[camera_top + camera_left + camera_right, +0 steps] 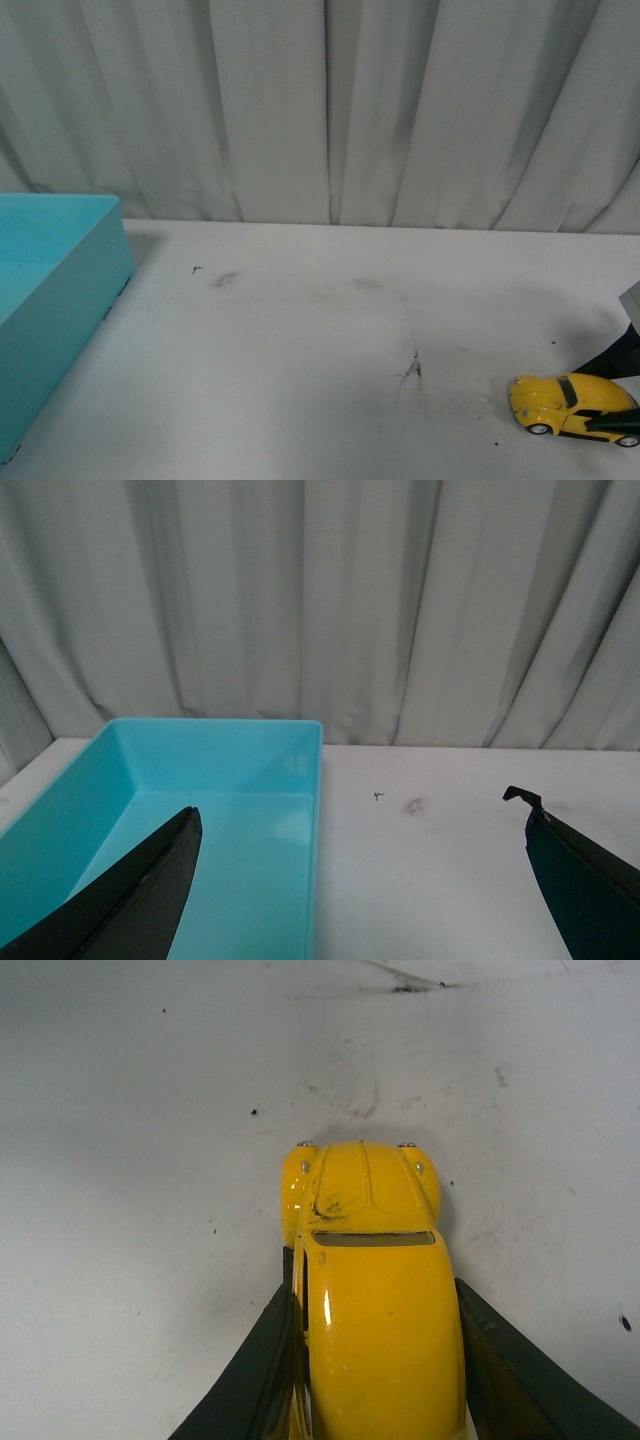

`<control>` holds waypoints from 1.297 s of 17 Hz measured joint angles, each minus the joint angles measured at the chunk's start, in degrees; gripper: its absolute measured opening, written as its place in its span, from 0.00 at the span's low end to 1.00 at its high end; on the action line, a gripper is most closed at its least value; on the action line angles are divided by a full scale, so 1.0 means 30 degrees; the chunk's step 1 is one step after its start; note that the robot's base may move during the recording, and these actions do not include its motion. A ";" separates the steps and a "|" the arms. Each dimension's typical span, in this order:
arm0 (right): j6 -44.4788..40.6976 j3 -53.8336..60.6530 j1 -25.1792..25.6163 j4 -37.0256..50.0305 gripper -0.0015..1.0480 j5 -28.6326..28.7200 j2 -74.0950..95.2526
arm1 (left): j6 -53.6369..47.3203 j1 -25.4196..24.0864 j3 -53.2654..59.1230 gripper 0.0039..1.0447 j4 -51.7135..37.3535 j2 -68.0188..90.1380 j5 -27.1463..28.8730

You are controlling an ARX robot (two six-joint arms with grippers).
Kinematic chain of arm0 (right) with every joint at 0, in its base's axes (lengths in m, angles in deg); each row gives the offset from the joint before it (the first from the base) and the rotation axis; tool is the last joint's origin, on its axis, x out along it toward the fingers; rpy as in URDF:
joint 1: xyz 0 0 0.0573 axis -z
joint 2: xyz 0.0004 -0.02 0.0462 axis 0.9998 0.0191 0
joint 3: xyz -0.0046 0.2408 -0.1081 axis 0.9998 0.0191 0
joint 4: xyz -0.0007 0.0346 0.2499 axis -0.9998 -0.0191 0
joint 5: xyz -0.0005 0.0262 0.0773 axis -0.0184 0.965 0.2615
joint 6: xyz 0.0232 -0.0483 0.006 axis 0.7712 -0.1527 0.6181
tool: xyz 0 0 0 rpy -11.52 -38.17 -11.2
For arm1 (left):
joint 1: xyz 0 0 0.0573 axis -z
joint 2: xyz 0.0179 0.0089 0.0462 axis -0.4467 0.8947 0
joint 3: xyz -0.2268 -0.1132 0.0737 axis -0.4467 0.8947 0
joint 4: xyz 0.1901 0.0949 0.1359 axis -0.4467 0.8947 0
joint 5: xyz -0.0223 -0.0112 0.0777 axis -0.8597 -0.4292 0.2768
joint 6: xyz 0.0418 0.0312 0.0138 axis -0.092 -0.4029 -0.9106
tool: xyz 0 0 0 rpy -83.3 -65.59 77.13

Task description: Wind up and store yellow beetle toy

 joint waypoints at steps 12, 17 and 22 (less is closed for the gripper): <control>-0.0197 0.1770 0.1923 0.0160 0.39 -0.0750 -0.1173 | 0.0000 0.0000 0.0000 0.94 0.0000 0.0000 0.0000; -0.0015 0.2135 0.1727 -0.0262 0.90 -0.1530 -0.0969 | 0.0000 0.0000 0.0000 0.94 0.0000 0.0000 0.0000; 0.0022 0.2135 0.1727 -0.0175 0.94 -0.1537 -0.0947 | 0.0000 0.0000 0.0000 0.94 0.0000 0.0000 0.0000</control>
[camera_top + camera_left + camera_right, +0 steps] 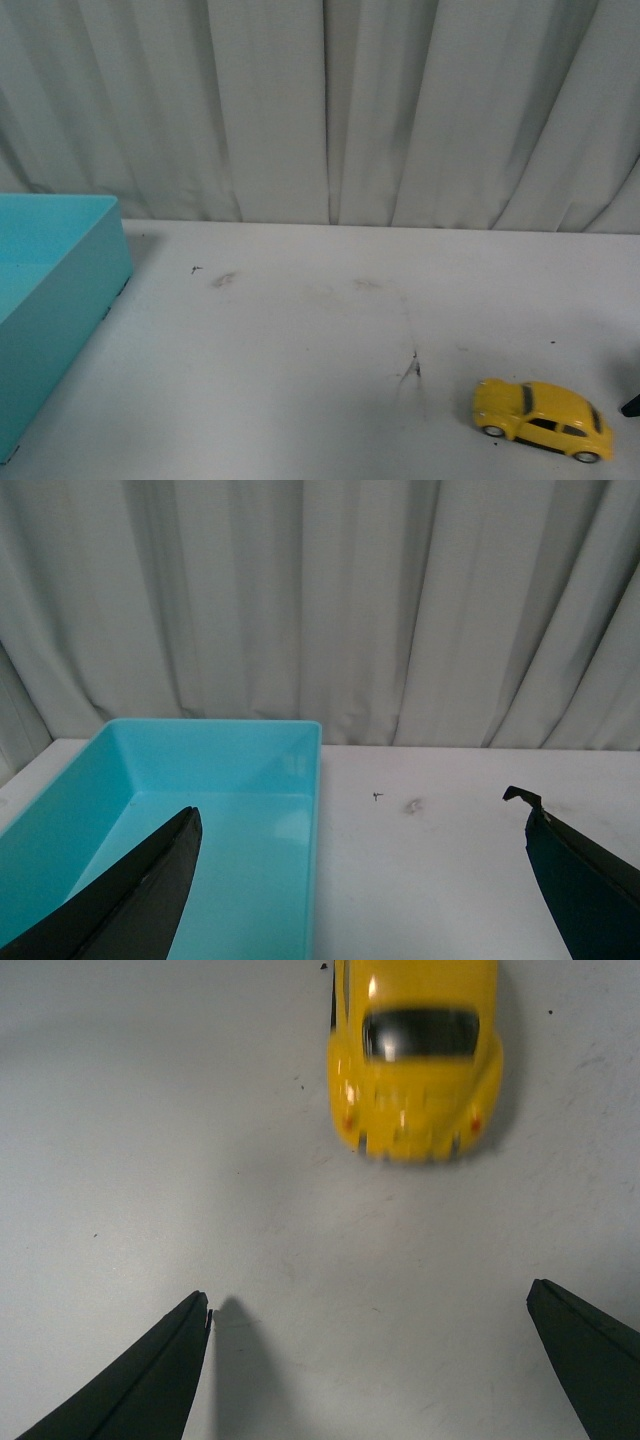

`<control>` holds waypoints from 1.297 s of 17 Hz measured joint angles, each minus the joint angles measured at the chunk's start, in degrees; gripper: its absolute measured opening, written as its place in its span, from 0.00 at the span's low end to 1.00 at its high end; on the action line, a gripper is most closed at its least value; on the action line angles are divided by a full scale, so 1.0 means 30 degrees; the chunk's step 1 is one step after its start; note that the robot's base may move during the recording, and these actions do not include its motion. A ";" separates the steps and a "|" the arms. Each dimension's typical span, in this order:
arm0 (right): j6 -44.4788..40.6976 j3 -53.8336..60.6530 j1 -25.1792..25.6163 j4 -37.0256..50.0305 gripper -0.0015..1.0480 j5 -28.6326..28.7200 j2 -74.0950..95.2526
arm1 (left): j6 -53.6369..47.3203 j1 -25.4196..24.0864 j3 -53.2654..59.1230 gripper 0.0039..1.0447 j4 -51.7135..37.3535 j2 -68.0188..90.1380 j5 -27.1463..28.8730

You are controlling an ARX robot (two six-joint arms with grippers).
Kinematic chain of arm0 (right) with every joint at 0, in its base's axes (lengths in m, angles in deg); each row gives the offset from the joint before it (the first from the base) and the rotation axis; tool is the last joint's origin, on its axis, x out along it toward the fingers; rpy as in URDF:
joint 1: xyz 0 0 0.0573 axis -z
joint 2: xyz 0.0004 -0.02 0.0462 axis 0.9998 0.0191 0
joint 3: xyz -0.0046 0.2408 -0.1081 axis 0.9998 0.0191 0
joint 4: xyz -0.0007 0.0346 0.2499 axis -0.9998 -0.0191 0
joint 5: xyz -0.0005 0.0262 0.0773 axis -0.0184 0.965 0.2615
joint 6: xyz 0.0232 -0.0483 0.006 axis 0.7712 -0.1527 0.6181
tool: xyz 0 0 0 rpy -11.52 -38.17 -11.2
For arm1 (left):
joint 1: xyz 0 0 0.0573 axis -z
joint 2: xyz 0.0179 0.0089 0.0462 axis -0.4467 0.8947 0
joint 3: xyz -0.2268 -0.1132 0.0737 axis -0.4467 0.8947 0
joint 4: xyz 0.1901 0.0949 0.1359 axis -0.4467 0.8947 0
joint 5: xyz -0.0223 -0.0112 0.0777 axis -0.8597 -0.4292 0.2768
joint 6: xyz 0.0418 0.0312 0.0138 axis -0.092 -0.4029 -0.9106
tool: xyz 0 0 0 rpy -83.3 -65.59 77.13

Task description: Wind up and store yellow beetle toy

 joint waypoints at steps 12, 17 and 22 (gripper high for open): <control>0.0321 -0.0087 -0.0918 0.1035 0.94 0.5224 -0.1311 | 0.0000 0.0000 0.0000 0.94 -0.0007 0.0000 0.0000; 0.9238 0.2215 -0.1151 1.2014 0.94 1.0149 -0.4510 | 0.0000 0.0000 0.0000 0.94 -0.0007 0.0000 0.0000; 1.5701 0.2878 -0.1290 1.8025 0.94 1.0273 -0.4612 | 0.0000 0.0000 0.0000 0.94 -0.0007 0.0000 0.0000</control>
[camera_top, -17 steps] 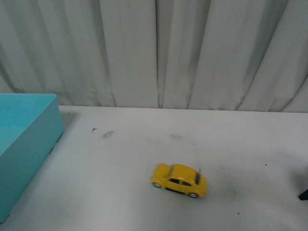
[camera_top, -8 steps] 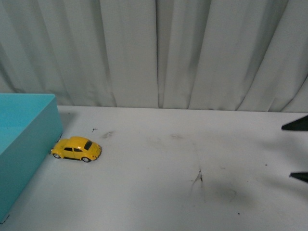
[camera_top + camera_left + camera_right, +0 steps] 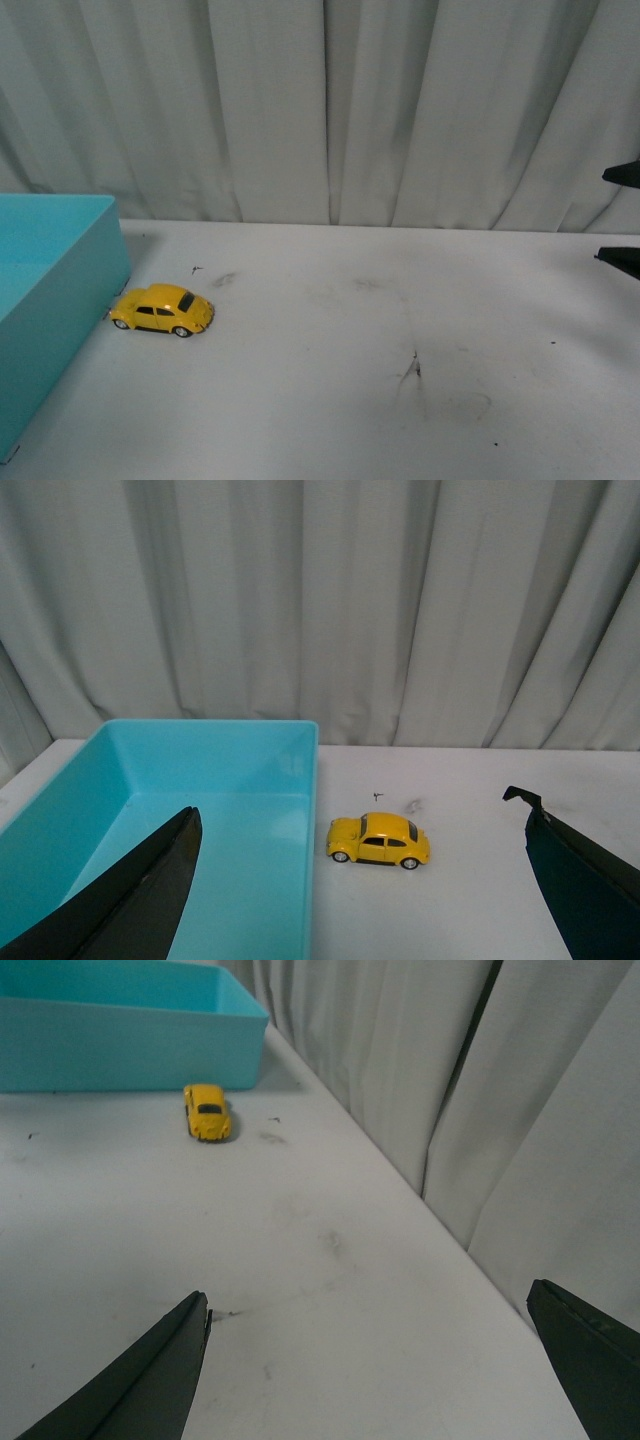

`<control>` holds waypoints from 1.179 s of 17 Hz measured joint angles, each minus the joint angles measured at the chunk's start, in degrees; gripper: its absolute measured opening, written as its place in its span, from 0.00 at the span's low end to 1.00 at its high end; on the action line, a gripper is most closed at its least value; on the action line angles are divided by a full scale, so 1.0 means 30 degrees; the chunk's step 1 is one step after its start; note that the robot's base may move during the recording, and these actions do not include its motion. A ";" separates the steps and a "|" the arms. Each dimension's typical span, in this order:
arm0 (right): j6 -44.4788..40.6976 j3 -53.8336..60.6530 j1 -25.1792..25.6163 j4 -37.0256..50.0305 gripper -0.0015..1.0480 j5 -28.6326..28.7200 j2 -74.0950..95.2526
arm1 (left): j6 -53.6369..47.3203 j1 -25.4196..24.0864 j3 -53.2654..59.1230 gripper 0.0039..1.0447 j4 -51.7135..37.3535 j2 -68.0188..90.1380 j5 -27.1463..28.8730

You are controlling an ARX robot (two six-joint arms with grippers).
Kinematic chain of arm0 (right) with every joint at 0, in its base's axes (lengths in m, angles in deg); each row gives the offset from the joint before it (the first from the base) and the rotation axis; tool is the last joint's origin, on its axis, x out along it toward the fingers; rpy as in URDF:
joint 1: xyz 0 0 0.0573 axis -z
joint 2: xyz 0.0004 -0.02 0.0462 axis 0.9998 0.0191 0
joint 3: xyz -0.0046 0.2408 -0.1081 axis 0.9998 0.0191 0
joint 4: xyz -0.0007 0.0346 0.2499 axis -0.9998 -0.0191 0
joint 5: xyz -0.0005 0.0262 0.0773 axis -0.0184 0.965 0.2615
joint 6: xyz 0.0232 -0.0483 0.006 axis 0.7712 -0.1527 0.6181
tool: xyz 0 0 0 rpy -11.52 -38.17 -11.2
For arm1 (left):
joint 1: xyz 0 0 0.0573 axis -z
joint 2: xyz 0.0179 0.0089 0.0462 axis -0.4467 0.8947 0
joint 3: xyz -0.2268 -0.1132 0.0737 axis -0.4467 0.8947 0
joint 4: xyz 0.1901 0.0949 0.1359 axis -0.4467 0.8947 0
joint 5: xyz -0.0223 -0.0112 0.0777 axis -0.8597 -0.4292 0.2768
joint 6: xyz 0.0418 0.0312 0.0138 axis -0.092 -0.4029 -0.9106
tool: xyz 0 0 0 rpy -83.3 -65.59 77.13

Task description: Wind up and store yellow beetle toy

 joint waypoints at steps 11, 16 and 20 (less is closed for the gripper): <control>1.4885 0.8429 -0.2601 1.7639 0.50 -1.9409 -0.3308 | 0.0000 0.0000 0.0000 0.94 0.0007 0.0000 0.0007; 1.7340 1.6568 -0.5311 1.3894 0.02 -2.4560 -1.5591 | 0.0000 0.0000 0.0000 0.94 0.0000 0.0000 -0.0007; 1.7340 1.7420 -0.5319 1.2189 0.02 -2.4727 -1.8003 | 0.0000 0.0000 0.0000 0.94 0.0007 0.0000 0.0000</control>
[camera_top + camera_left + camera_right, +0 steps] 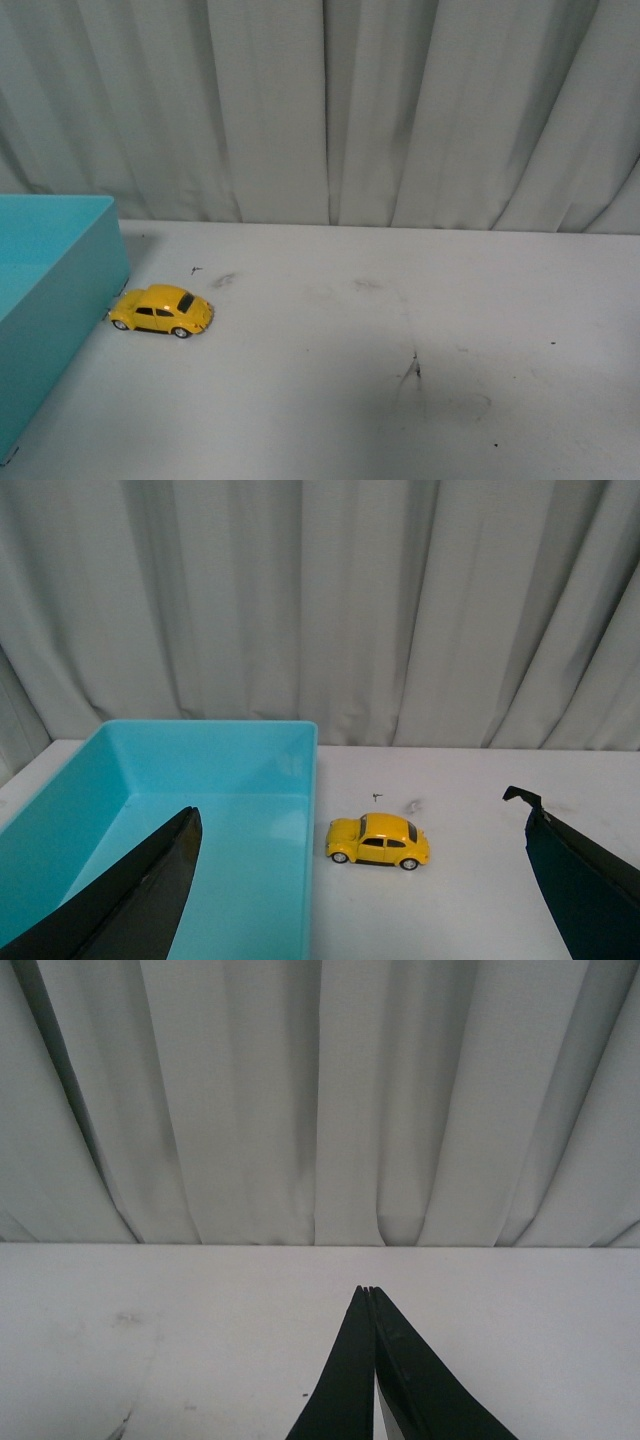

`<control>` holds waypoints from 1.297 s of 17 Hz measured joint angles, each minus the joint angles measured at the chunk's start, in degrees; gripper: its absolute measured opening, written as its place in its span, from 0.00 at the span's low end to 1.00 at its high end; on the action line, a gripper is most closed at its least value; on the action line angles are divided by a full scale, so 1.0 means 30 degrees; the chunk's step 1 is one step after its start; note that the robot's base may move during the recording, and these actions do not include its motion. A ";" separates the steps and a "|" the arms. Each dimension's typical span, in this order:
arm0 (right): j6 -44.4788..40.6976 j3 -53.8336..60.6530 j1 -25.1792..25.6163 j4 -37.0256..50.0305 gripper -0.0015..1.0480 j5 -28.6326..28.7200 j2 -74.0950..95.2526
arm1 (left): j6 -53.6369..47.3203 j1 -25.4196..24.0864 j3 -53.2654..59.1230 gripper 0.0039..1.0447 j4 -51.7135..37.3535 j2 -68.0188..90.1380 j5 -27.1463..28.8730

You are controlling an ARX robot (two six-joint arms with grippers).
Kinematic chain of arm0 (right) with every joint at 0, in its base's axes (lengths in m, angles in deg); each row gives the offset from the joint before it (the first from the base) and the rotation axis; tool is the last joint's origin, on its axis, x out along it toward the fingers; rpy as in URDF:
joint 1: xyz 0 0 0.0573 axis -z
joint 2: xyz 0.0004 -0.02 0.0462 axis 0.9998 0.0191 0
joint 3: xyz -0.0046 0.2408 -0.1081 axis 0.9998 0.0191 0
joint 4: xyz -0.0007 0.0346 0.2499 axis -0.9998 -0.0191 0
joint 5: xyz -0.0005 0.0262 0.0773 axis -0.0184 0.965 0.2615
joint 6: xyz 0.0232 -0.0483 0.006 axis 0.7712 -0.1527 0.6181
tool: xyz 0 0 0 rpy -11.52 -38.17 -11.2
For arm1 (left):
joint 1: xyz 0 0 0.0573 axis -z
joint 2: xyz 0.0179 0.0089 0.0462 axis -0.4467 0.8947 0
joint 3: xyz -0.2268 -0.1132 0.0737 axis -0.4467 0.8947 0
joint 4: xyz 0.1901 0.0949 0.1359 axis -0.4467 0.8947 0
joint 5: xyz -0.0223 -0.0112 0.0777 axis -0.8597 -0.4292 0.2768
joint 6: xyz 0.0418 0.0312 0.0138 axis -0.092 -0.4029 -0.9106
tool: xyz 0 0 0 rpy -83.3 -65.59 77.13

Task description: Wind up and store yellow beetle toy

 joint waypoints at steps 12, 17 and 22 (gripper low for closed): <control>0.0000 0.1166 0.0000 -0.5166 0.02 -0.0015 -0.6462 | 0.0000 0.0000 0.0000 0.94 -0.0007 0.0000 0.0000; 0.0000 0.1231 0.0000 -0.9063 0.02 -0.0007 -1.0812 | 0.0000 0.0000 0.0000 0.94 0.0000 0.0000 0.0000; 0.0000 0.1231 0.0000 -1.2145 0.02 -0.0015 -1.3959 | 0.0000 0.0000 0.0000 0.94 -0.0007 0.0000 0.0000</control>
